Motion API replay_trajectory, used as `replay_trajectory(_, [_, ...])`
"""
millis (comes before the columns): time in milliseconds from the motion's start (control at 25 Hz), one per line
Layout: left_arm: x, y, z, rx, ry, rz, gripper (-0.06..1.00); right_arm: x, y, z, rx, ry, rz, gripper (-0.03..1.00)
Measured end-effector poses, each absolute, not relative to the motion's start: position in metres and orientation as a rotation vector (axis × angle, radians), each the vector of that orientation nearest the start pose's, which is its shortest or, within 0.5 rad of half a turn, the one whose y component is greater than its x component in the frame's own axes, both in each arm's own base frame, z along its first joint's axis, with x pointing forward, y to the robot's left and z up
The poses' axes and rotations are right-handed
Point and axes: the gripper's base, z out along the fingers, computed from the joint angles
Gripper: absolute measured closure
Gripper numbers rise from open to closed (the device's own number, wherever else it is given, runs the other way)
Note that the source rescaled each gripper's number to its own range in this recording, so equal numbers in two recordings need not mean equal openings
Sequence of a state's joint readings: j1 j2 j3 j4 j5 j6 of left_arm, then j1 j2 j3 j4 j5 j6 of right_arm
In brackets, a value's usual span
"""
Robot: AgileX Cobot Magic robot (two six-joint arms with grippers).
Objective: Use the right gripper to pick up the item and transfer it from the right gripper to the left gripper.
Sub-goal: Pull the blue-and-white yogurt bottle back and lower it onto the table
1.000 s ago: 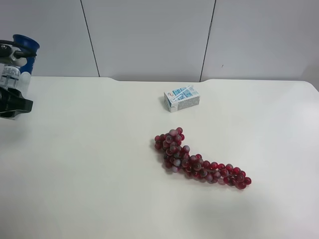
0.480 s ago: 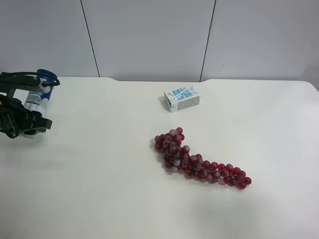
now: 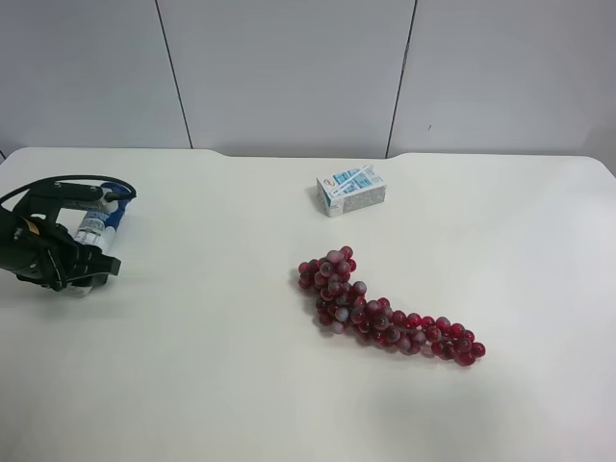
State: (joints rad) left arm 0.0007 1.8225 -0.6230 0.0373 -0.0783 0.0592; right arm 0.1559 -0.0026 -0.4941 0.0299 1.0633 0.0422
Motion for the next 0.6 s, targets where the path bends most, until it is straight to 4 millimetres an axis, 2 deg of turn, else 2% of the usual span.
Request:
replay_trajectory(280, [0.2848, 0.0000, 0.0927, 0.120, 2.614, 0.030, 0.92, -0.0051, 0.0016, 0.2754, -0.118, 2.050, 0.159, -0.03])
replay_trajectory(320, [0.2847, 0.0000, 0.0927, 0.117, 2.615, 0.029, 0.84, -0.0051, 0.0016, 0.2754, -0.118, 2.050, 0.159, -0.03])
replay_trajectory(440, [0.2858, 0.0000, 0.0933, 0.091, 2.617, 0.022, 0.23, -0.0051, 0.0016, 0.2754, -0.118, 2.050, 0.159, -0.03])
replay_trajectory(480, [0.2868, 0.0001, 0.0937, 0.085, 2.621, 0.021, 0.10, -0.0051, 0.0016, 0.2754, -0.118, 2.050, 0.159, -0.03])
replay_trajectory(600, [0.2888, 0.0003, 0.0968, 0.078, 2.660, 0.020, -0.02, -0.0051, 0.0016, 0.2754, -0.118, 2.050, 0.159, -0.03])
